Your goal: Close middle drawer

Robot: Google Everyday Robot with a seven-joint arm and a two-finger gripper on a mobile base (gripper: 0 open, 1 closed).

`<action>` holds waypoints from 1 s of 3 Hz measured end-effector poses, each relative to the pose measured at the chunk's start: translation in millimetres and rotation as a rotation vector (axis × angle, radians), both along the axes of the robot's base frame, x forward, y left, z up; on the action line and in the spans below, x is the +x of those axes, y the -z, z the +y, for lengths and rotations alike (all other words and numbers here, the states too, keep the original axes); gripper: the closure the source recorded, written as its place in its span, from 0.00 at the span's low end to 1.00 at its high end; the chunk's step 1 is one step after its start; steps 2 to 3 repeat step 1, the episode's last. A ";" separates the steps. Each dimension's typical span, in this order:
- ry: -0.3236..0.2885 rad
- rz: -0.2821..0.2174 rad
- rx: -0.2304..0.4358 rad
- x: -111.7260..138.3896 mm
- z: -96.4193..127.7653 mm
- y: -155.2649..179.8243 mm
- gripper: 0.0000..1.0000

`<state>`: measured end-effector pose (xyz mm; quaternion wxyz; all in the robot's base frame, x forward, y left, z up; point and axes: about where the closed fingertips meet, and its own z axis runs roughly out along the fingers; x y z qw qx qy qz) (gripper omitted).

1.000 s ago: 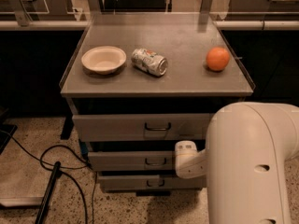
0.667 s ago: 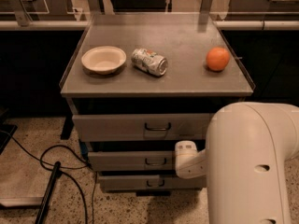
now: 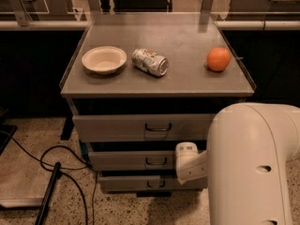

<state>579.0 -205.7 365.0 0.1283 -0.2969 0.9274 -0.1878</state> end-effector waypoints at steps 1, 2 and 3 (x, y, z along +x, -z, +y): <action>0.000 0.000 0.000 0.0 0.0 0.0 0.00; 0.000 0.000 0.000 0.0 0.0 0.0 0.00; 0.000 0.000 0.000 0.0 0.0 0.0 0.00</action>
Offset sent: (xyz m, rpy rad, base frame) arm 0.0000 0.0000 0.0000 0.0000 0.0000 0.0000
